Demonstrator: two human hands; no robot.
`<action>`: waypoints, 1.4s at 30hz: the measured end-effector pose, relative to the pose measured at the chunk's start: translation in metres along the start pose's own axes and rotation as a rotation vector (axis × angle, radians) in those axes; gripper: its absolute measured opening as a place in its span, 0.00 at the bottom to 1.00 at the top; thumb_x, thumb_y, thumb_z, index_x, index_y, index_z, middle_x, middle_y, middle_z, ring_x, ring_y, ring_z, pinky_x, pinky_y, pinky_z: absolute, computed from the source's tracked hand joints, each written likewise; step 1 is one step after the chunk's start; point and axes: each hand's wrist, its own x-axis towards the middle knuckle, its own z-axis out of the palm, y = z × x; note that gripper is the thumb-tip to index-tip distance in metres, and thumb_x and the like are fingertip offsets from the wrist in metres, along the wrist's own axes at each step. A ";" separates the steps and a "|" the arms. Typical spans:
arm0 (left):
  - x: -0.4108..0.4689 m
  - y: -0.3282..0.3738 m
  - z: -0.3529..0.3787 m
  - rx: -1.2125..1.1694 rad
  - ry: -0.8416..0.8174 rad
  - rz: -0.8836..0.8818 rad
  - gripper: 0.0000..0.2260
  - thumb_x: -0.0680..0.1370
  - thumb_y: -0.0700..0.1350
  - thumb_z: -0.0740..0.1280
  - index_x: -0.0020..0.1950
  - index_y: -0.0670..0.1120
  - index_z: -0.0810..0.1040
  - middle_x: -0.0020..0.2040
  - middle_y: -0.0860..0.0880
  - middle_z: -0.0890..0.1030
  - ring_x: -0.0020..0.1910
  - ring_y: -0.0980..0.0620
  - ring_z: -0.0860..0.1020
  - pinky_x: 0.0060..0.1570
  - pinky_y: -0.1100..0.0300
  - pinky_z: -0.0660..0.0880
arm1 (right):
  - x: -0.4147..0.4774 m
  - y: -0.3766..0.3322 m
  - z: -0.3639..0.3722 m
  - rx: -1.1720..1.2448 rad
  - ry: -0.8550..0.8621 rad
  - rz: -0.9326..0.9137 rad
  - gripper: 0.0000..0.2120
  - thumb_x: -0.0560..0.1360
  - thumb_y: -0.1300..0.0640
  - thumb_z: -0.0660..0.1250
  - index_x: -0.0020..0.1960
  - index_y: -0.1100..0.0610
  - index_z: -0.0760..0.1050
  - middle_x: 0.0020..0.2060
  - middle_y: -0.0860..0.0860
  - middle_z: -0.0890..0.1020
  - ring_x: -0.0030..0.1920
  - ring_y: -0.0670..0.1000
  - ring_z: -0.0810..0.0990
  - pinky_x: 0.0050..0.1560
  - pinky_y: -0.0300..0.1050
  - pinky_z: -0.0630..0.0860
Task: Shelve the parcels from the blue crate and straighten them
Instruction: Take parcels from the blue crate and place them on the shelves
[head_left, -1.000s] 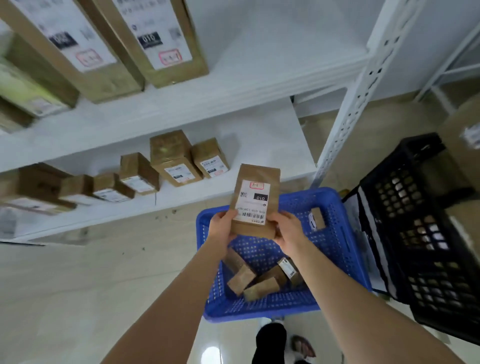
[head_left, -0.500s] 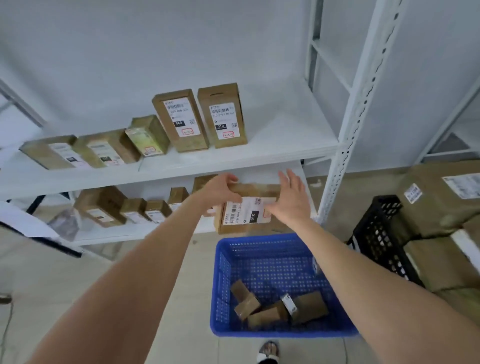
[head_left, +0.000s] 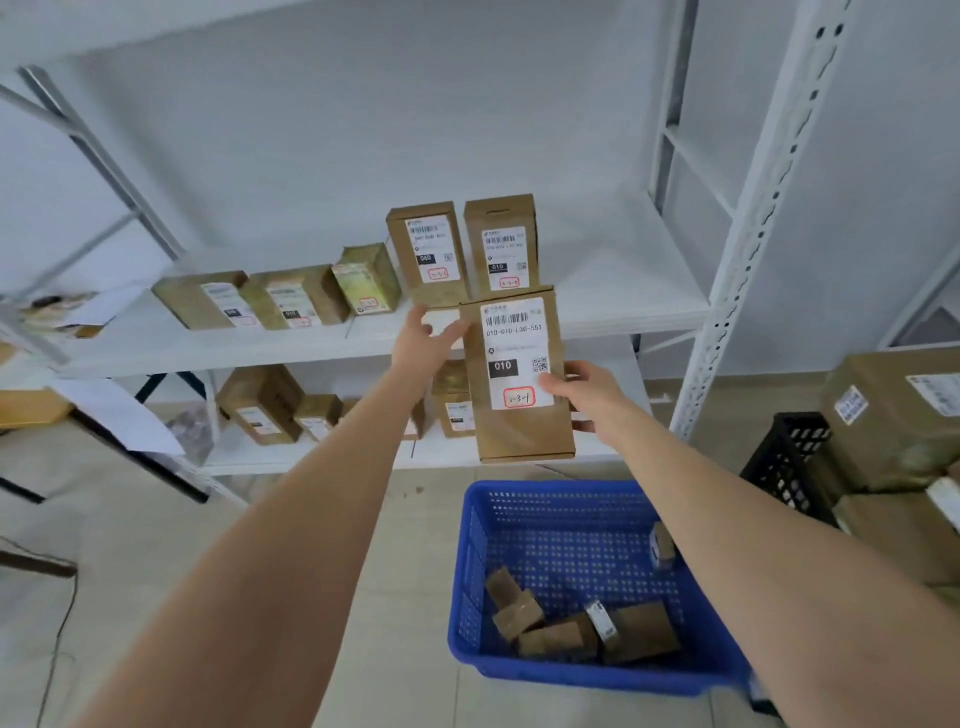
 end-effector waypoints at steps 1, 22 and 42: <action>0.000 -0.004 -0.004 -0.086 -0.038 -0.042 0.33 0.76 0.56 0.67 0.77 0.49 0.57 0.70 0.43 0.70 0.66 0.45 0.71 0.66 0.48 0.69 | -0.004 -0.004 0.003 0.037 -0.022 0.019 0.17 0.75 0.54 0.71 0.62 0.53 0.73 0.54 0.50 0.82 0.50 0.51 0.80 0.49 0.48 0.76; 0.032 -0.029 -0.084 -0.247 -0.026 -0.031 0.20 0.81 0.42 0.61 0.73 0.53 0.65 0.59 0.46 0.80 0.52 0.49 0.79 0.49 0.51 0.79 | -0.020 0.000 0.111 0.154 -0.154 0.181 0.15 0.73 0.73 0.65 0.57 0.60 0.75 0.54 0.58 0.80 0.54 0.59 0.81 0.43 0.46 0.83; 0.070 -0.083 -0.176 0.055 0.066 0.004 0.21 0.80 0.37 0.57 0.72 0.52 0.68 0.63 0.43 0.77 0.59 0.42 0.77 0.55 0.47 0.77 | 0.004 -0.011 0.224 0.058 -0.080 0.189 0.12 0.72 0.71 0.68 0.51 0.58 0.73 0.53 0.57 0.79 0.55 0.57 0.79 0.46 0.48 0.82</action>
